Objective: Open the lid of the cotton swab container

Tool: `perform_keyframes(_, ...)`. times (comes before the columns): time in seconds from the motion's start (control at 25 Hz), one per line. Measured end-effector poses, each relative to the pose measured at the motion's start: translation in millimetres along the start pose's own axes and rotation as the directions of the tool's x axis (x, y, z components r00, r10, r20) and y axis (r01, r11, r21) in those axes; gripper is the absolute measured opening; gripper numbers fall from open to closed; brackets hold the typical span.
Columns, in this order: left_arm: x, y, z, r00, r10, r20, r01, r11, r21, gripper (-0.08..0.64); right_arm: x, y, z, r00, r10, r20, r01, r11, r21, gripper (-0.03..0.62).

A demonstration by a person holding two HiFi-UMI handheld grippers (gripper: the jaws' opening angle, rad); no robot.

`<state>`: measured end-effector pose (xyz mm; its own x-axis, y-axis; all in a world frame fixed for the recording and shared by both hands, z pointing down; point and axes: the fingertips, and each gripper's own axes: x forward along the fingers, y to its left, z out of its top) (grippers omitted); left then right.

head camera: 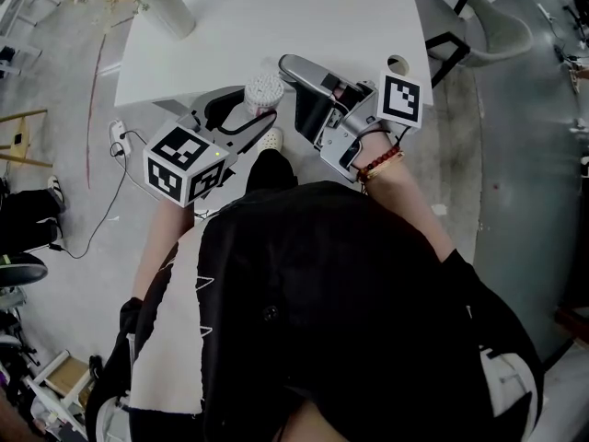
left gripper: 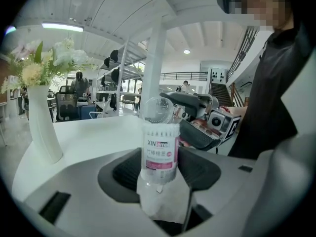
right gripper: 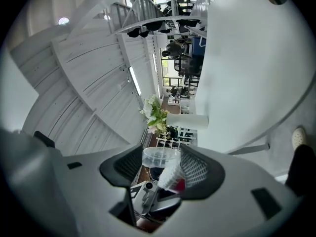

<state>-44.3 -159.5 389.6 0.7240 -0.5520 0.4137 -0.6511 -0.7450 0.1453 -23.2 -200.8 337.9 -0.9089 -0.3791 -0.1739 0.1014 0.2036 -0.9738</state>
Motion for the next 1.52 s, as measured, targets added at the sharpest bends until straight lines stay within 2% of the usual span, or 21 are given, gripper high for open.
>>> perform_keyframes(0.36, -10, 0, 9, 0.999, 0.0, 0.049, 0.0, 1.0, -0.006, 0.242, 3, 10, -1, 0.999, 0.045, 0.004, -0.045, 0.999, 0.019, 0.229)
perform_keyframes(0.6, -8, -2, 12, 0.999, 0.002, 0.048, -0.002, 1.0, -0.002, 0.241, 0, 12, 5, 0.999, 0.045, 0.008, -0.045, 0.999, 0.003, 0.229)
perform_keyframes(0.84, -8, 4, 18, 0.997, 0.009, 0.08, -0.005, 0.999, -0.041, 0.241, -8, 10, 21, 0.998, 0.039, 0.043, -0.038, 0.999, -0.027, 0.221)
perform_keyframes(1.2, -9, 5, 18, 0.997, 0.004, 0.081, -0.001, 0.999, -0.045, 0.241, -3, 11, 15, 0.999, 0.034, 0.013, -0.033, 0.998, -0.061, 0.23)
perform_keyframes(1.52, -13, 4, 18, 0.996, -0.006, 0.086, 0.009, 0.999, -0.04, 0.241, -4, 8, 22, 0.999, 0.02, 0.05, -0.017, 0.998, -0.057, 0.232)
